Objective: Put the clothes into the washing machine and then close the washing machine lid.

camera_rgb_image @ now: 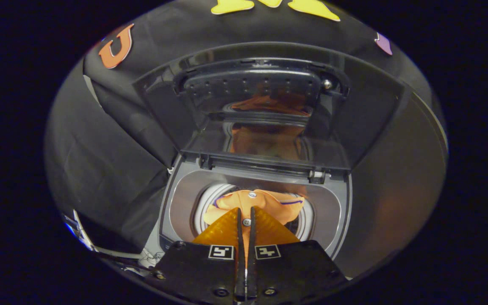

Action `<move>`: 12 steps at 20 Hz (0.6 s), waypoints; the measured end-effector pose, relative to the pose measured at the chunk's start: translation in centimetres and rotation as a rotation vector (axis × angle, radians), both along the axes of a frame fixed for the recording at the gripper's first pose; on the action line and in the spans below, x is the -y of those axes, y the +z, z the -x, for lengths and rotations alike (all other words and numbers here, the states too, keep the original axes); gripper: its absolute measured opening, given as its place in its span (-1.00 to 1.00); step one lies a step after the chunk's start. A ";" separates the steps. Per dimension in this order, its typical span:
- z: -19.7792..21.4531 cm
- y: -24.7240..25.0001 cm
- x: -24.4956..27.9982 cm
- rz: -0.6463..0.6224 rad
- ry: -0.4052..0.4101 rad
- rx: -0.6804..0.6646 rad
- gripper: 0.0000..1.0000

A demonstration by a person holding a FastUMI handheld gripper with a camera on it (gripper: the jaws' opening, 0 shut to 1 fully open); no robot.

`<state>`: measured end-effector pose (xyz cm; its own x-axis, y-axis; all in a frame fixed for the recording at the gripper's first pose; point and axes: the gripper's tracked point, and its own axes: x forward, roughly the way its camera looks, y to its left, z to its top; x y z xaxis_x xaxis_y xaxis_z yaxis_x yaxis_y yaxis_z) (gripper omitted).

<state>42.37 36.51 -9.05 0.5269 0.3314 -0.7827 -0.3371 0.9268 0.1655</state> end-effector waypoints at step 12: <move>0.3 -4.5 0.2 0.007 -0.075 -0.089 -0.90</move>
<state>42.10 36.32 -13.52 0.4787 0.2882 -0.8293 -0.2511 0.9501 0.1853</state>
